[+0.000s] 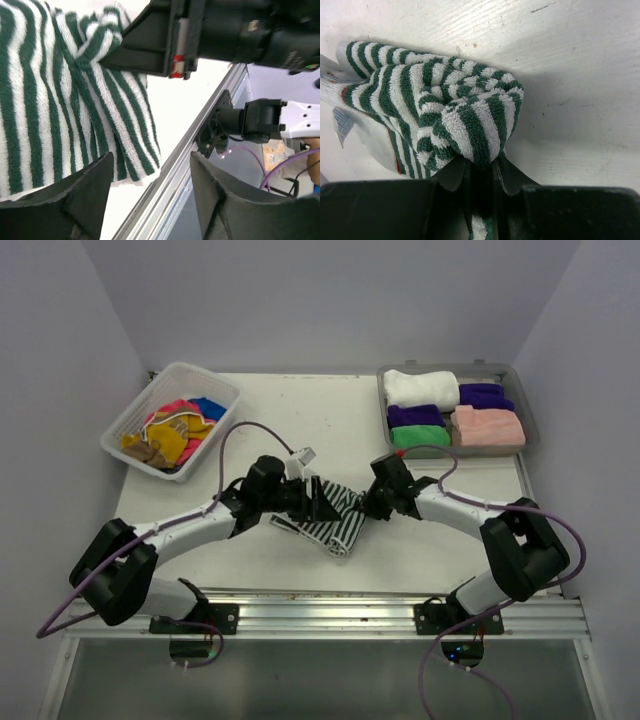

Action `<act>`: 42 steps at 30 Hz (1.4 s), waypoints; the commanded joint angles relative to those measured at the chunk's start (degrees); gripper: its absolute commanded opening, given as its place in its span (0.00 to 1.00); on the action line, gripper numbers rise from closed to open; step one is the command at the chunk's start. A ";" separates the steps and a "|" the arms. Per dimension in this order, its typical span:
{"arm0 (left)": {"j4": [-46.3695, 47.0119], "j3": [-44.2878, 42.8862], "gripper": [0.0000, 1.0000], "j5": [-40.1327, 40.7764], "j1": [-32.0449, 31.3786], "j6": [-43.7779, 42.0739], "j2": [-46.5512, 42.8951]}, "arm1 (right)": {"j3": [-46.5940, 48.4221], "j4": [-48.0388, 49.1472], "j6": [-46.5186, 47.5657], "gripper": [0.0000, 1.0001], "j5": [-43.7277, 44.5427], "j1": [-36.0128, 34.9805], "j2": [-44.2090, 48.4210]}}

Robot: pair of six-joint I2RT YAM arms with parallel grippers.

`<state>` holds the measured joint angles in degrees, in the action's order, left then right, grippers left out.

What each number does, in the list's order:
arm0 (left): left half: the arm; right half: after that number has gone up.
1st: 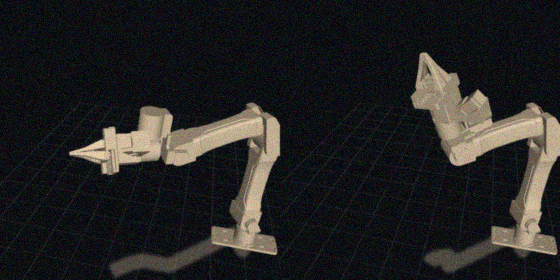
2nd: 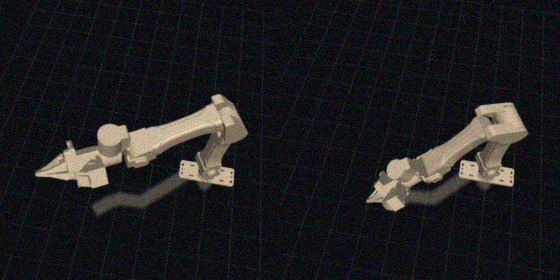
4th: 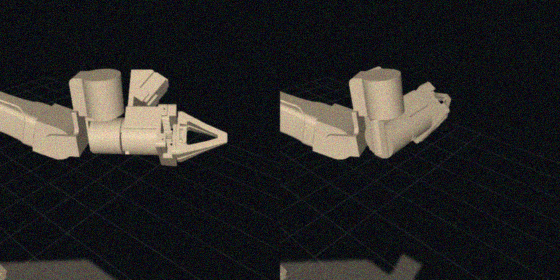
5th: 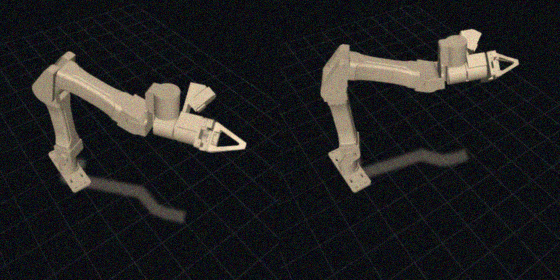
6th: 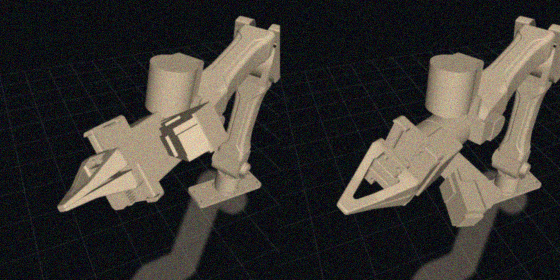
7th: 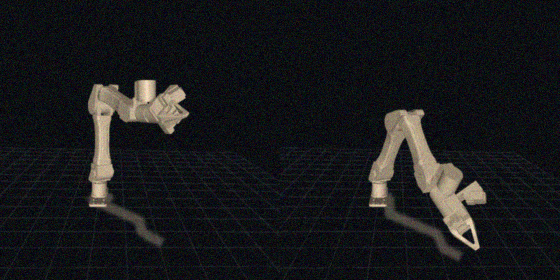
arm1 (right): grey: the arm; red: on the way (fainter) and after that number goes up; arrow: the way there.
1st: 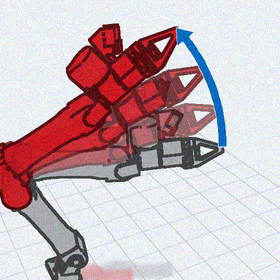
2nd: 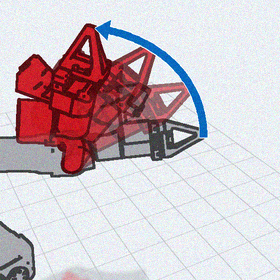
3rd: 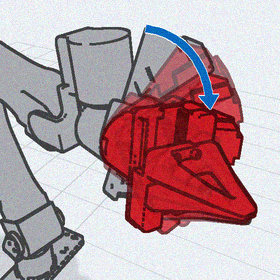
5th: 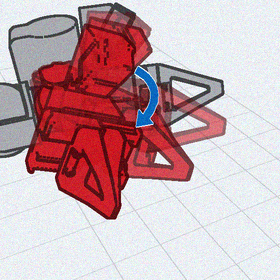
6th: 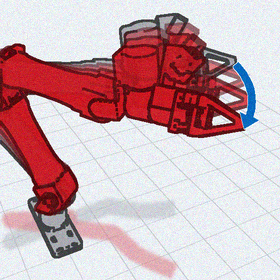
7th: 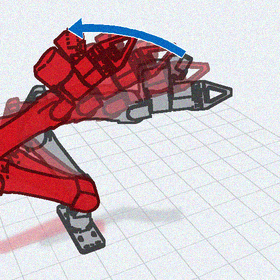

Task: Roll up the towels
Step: Roll the towel

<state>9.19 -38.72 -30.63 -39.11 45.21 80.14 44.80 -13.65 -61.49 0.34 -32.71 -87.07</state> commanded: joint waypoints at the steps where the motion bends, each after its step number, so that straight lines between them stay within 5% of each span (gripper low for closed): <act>1: -7.96 -3.11 0.62 4.01 -0.26 -3.99 -3.58 | 1.26 -8.23 0.68 0.00 4.93 0.01 -1.53; 8: 5.89 -2.77 0.35 -1.18 -5.27 4.69 1.68 | 1.87 -8.76 -0.29 0.00 4.76 -0.07 -1.97; 19: 9.00 -1.53 0.31 3.29 -5.89 2.16 15.21 | 0.65 -10.08 -0.64 0.00 5.55 -0.07 -0.82; 24: 2.71 -3.72 0.28 6.28 -5.97 -0.47 15.15 | 0.99 -12.88 -1.70 0.00 7.22 -0.07 -0.39; 28: -8.99 -8.03 0.31 16.09 -6.94 -4.60 9.61 | 2.40 -15.88 -2.84 0.00 8.01 -0.25 -0.73; 35: -23.95 -16.12 0.74 32.28 -15.37 -11.37 5.99 | 5.82 -21.32 -5.21 0.00 8.71 -0.87 -3.89; 42: -25.10 -17.71 0.76 46.62 -26.17 -12.78 8.10 | 7.06 -22.65 -6.27 0.00 7.31 -0.95 -4.96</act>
<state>-13.26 -54.65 6.15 -61.98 35.11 87.59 52.73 -29.06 -66.67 5.26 -33.39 -90.61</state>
